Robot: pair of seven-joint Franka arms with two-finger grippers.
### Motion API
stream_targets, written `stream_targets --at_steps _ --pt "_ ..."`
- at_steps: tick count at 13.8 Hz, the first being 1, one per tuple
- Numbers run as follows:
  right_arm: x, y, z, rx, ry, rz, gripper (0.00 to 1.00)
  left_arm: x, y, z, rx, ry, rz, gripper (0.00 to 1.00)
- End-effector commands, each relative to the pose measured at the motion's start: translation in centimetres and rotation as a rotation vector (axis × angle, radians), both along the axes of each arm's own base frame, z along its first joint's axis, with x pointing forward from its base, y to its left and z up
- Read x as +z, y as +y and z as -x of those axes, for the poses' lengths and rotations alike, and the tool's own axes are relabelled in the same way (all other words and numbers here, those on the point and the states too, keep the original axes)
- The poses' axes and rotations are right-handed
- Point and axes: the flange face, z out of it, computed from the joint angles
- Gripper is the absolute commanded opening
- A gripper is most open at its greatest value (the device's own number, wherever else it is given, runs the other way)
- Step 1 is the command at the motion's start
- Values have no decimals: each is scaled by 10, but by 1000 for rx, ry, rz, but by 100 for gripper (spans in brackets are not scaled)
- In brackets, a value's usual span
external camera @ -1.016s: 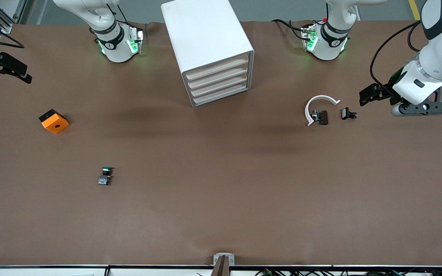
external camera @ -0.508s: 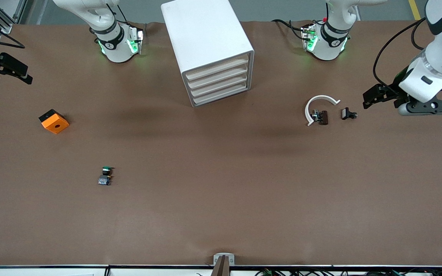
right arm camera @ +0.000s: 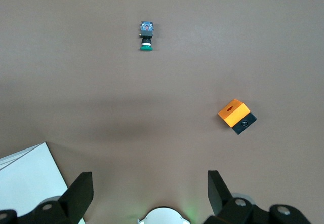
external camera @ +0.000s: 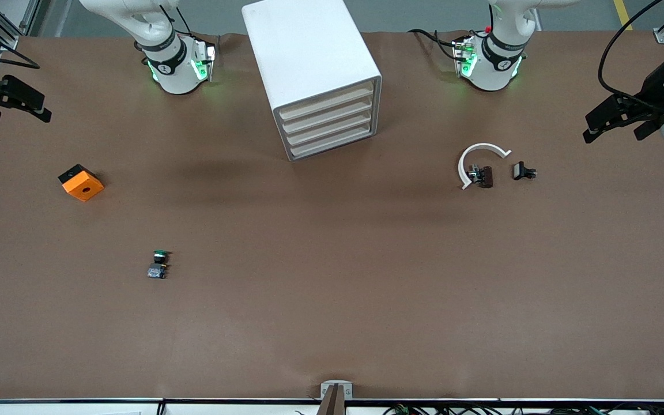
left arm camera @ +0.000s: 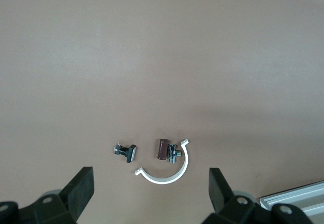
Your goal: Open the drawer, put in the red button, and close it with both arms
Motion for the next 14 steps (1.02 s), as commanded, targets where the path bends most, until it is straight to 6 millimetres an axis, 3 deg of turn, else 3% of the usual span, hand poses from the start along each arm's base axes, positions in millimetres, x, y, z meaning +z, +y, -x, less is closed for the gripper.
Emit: stream_targets --at_steps 1,3,8,10,14 --pt "12 6 19 18 -25 16 100 1 2 -2 -18 9 10 100" --pt "13 18 22 42 -11 18 100 1 3 -2 -16 9 6 100" --pt "2 24 32 44 118 5 100 0 7 -3 -54 7 -8 100" --pt "6 31 35 57 123 -9 100 -1 8 -4 -60 6 -37 100" --pt "23 22 51 40 175 -12 100 -4 10 -6 -50 15 -38 100"
